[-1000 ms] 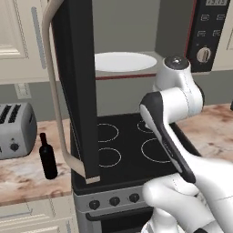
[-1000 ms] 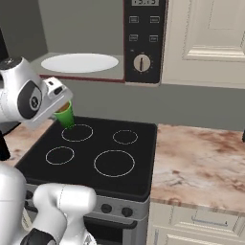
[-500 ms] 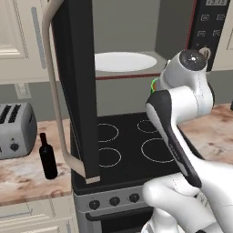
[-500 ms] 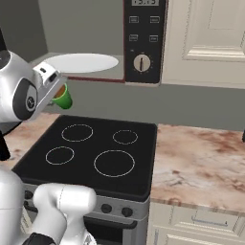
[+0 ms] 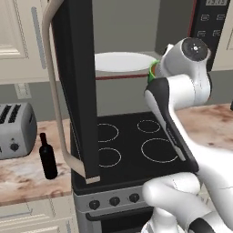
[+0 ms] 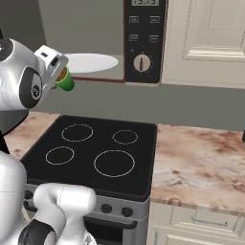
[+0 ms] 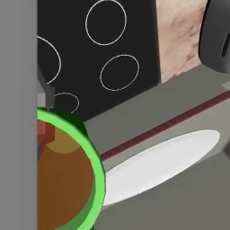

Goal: Place the microwavable item in the microwave. Then, close the microwave door and press the start button.

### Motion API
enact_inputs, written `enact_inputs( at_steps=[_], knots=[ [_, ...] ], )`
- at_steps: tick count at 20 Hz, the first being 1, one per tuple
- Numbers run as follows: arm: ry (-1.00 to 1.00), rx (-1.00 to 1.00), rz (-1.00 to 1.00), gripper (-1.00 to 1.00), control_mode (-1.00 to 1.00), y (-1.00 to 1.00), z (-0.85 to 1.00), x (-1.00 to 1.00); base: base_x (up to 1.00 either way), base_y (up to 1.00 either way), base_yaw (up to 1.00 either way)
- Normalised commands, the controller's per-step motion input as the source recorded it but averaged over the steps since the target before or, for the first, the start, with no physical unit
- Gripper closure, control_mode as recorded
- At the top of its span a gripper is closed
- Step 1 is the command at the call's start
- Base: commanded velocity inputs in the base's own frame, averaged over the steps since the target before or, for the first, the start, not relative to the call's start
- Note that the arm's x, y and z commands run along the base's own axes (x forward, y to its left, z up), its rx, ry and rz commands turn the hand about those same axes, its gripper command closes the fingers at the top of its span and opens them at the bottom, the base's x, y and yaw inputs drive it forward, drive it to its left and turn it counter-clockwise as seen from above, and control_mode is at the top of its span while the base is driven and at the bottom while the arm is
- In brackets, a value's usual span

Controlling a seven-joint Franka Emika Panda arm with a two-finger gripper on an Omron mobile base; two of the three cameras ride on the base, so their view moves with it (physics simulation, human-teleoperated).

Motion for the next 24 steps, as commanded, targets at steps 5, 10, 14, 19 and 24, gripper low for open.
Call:
enact_inputs(
  at_steps=[5, 10, 14, 19, 24],
  knots=[
    [-0.03, 0.00, 0.03, 1.00, -1.00, 0.00, 0.05, 0.52, 0.00, 0.00, 0.00],
    [-0.02, 0.00, 0.03, 1.00, -1.00, 0.00, 0.06, 0.64, 0.00, 0.00, 0.00],
    [0.00, 0.00, 0.04, 1.00, -1.00, 0.00, 0.16, 0.71, 0.00, 0.00, 0.00],
    [0.02, 0.00, 0.05, 1.00, -1.00, 0.01, 0.02, 0.80, 0.00, 0.00, 0.00],
    [0.10, 0.00, 0.05, 1.00, -1.00, 0.10, 0.00, 0.83, 0.00, 0.00, 0.00]
  ],
)
